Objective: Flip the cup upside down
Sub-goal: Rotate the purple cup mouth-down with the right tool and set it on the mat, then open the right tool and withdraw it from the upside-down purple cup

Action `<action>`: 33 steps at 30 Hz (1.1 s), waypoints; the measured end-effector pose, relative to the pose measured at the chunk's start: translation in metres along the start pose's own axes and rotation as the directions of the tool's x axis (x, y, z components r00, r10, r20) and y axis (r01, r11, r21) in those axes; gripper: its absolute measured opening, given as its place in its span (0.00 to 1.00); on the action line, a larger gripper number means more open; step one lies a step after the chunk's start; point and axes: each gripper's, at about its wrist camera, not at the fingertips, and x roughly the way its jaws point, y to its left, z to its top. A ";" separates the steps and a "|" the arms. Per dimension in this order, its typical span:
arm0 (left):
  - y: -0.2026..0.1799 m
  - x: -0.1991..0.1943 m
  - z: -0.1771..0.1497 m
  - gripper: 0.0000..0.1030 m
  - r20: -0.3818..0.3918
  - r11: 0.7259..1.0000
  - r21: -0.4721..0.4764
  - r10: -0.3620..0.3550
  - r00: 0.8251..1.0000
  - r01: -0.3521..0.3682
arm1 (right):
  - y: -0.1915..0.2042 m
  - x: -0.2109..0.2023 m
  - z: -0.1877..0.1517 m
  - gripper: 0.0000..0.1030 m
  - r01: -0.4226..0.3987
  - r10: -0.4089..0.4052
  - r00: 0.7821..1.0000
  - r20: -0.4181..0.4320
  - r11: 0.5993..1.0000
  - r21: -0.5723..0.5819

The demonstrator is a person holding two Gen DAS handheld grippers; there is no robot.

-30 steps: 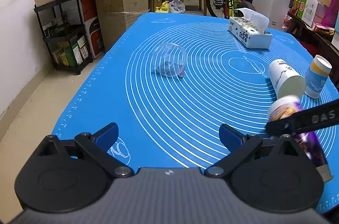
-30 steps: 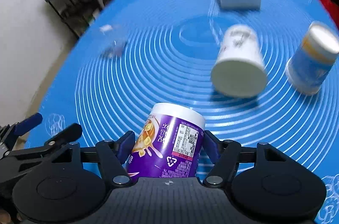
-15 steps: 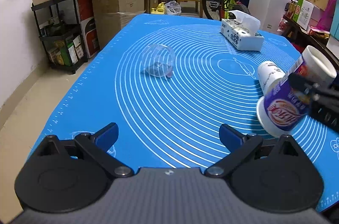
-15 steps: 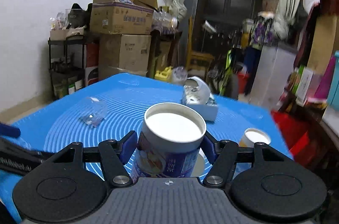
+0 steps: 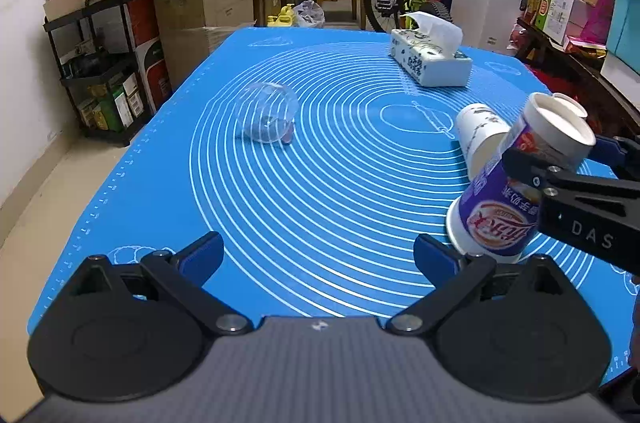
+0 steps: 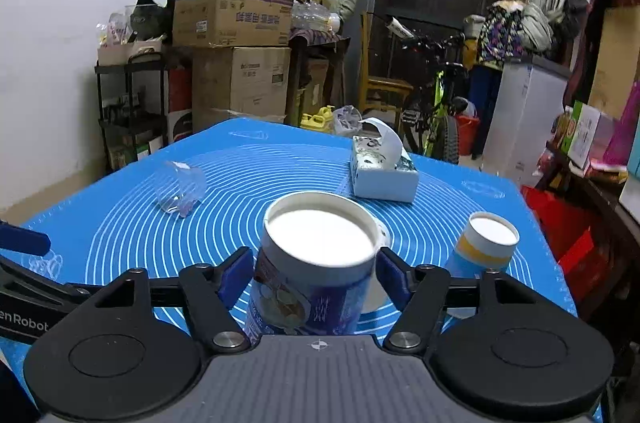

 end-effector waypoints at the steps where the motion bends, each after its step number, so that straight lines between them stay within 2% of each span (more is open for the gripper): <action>1: -0.002 -0.003 0.000 0.97 0.006 1.000 0.001 -0.005 1.000 0.005 | -0.002 -0.004 0.000 0.76 0.002 -0.002 1.000 0.005 1.000 0.007; 6: -0.011 -0.022 -0.002 0.97 0.048 1.000 0.014 -0.026 0.999 0.026 | -0.018 -0.041 -0.006 0.81 -0.003 0.002 1.000 0.029 0.999 0.039; 14: -0.026 -0.045 -0.017 0.97 0.065 0.998 0.033 -0.055 0.996 0.053 | -0.040 -0.085 -0.028 0.81 -0.009 0.013 0.999 -0.051 0.997 0.076; 33: -0.056 -0.070 -0.044 0.97 0.048 0.991 0.107 -0.081 0.996 0.076 | -0.044 -0.122 -0.056 0.81 -0.010 0.025 0.989 -0.147 0.994 0.108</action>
